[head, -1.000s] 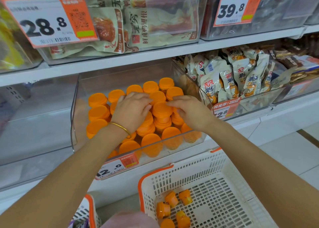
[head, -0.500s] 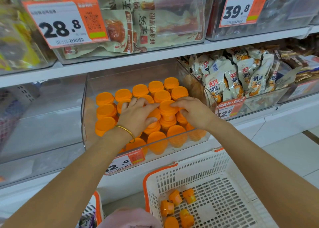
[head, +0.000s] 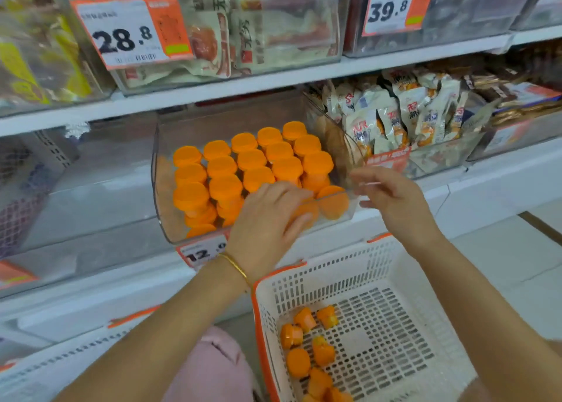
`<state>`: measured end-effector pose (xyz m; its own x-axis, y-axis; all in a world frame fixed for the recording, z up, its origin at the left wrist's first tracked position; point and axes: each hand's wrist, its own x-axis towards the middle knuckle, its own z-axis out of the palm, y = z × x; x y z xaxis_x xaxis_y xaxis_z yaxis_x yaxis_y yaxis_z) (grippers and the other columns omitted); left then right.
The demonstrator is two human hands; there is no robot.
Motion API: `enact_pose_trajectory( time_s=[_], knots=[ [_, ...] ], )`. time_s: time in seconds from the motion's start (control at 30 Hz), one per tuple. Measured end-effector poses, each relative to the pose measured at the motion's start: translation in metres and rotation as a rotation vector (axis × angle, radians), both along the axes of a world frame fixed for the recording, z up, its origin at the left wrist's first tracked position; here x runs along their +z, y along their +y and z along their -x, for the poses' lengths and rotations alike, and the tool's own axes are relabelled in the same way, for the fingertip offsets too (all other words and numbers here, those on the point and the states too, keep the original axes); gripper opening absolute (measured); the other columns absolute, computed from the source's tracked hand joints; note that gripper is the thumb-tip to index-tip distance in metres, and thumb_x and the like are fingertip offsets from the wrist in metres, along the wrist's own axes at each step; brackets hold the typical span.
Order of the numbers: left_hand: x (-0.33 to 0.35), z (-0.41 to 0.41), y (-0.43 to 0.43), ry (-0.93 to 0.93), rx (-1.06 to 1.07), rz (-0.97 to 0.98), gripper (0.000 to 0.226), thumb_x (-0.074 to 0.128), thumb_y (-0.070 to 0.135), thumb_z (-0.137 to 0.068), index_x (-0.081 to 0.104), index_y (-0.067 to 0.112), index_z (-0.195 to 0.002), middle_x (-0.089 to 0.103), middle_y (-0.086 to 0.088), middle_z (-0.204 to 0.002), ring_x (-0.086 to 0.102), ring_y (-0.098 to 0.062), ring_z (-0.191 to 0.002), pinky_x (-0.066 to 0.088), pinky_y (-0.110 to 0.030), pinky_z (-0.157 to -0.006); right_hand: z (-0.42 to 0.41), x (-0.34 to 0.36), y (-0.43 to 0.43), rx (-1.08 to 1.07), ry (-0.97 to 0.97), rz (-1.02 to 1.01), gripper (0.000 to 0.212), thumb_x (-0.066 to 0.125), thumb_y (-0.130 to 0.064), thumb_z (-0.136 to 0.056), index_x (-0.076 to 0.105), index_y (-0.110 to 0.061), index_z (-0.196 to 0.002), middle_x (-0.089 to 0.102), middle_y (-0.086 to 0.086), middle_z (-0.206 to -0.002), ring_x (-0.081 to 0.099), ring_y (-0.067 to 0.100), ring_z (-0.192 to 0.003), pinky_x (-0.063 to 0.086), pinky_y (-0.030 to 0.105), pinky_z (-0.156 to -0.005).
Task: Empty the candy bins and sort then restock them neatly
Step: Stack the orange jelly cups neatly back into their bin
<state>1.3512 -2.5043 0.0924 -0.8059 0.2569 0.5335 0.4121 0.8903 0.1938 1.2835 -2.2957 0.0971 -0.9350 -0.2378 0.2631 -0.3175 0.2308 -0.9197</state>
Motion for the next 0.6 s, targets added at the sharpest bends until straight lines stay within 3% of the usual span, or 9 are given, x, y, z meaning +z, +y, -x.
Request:
enact_pose_trajectory(
  time_s=[0.07,0.13,0.27,0.33,0.37,0.47,0.53,0.6],
  knots=[
    [-0.025,-0.010,0.021,-0.161,-0.055,0.008,0.036,0.047,0.036,-0.093,0.061,0.015,-0.119,0.061,-0.007,-0.112,0.055,-0.029,-0.102,0.041,-0.040,-0.082,-0.016,-0.027,0.015,-0.008,-0.175,0.020,0.032,0.040,0.003,-0.097,0.062,-0.019,-0.105,0.063,-0.003,-0.103,0.065,0.009,-0.088,0.056,0.020,-0.068],
    [-0.062,-0.012,0.035,-0.453,-0.039,-0.014,0.033,0.051,0.032,-0.096,0.057,0.017,-0.125,0.057,-0.006,-0.122,0.049,-0.026,-0.112,0.040,-0.038,-0.092,-0.028,-0.063,0.024,-0.010,-0.374,0.017,0.028,0.040,0.001,-0.098,0.062,-0.013,-0.108,0.063,0.007,-0.100,0.065,0.018,-0.080,0.056,0.021,-0.061],
    [-0.148,-0.008,0.043,-0.810,0.079,0.064,0.037,0.053,0.032,-0.095,0.054,0.020,-0.130,0.050,-0.007,-0.134,0.045,-0.027,-0.123,0.039,-0.037,-0.099,-0.044,-0.144,0.028,-0.054,-0.797,-0.017,0.019,0.046,0.001,-0.096,0.058,-0.005,-0.110,0.060,0.011,-0.083,0.061,0.017,-0.058,0.053,0.025,-0.051],
    [-0.189,-0.012,0.041,-0.932,0.133,0.107,0.037,0.054,0.032,-0.094,0.054,0.017,-0.129,0.051,-0.009,-0.130,0.049,-0.027,-0.116,0.042,-0.037,-0.096,-0.049,-0.185,0.026,-0.064,-1.016,0.032,0.016,0.046,-0.002,-0.097,0.055,-0.005,-0.110,0.056,0.011,-0.073,0.057,0.016,-0.046,0.048,0.024,-0.044],
    [-0.209,-0.014,0.040,-0.992,0.150,0.120,0.035,0.053,0.029,-0.095,0.054,0.016,-0.127,0.052,-0.009,-0.127,0.051,-0.026,-0.110,0.044,-0.036,-0.092,-0.050,-0.206,0.025,-0.079,-1.066,-0.022,0.017,0.046,-0.004,-0.097,0.055,-0.006,-0.113,0.057,0.011,-0.075,0.058,0.017,-0.051,0.047,0.026,-0.046],
    [-0.260,-0.020,0.039,-1.121,0.196,0.117,0.053,0.055,0.025,-0.092,0.036,0.024,-0.142,0.042,-0.013,-0.138,0.049,-0.028,-0.113,0.046,-0.038,-0.094,-0.055,-0.270,0.024,-0.012,-0.867,-0.515,0.036,0.052,-0.012,-0.095,0.050,-0.015,-0.131,0.054,0.012,-0.124,0.058,0.025,-0.100,0.050,0.034,-0.075],
    [-0.286,-0.020,0.041,-1.166,0.240,0.080,0.077,0.062,0.020,-0.089,0.017,0.025,-0.150,0.030,-0.012,-0.147,0.040,-0.032,-0.128,0.041,-0.041,-0.103,-0.056,-0.304,0.020,0.108,-0.699,-0.733,0.055,0.061,-0.021,-0.092,0.039,-0.023,-0.142,0.028,0.011,-0.151,0.047,0.030,-0.123,0.046,0.038,-0.093],
    [-0.307,-0.017,0.045,-1.166,0.270,0.052,0.092,0.070,0.017,-0.083,0.010,0.023,-0.152,0.022,-0.010,-0.153,0.029,-0.032,-0.137,0.036,-0.043,-0.108,-0.051,-0.330,0.010,0.230,-0.571,-0.859,0.069,0.068,-0.029,-0.086,0.032,-0.031,-0.145,0.004,0.010,-0.158,0.032,0.037,-0.135,0.041,0.046,-0.102]
  ],
)
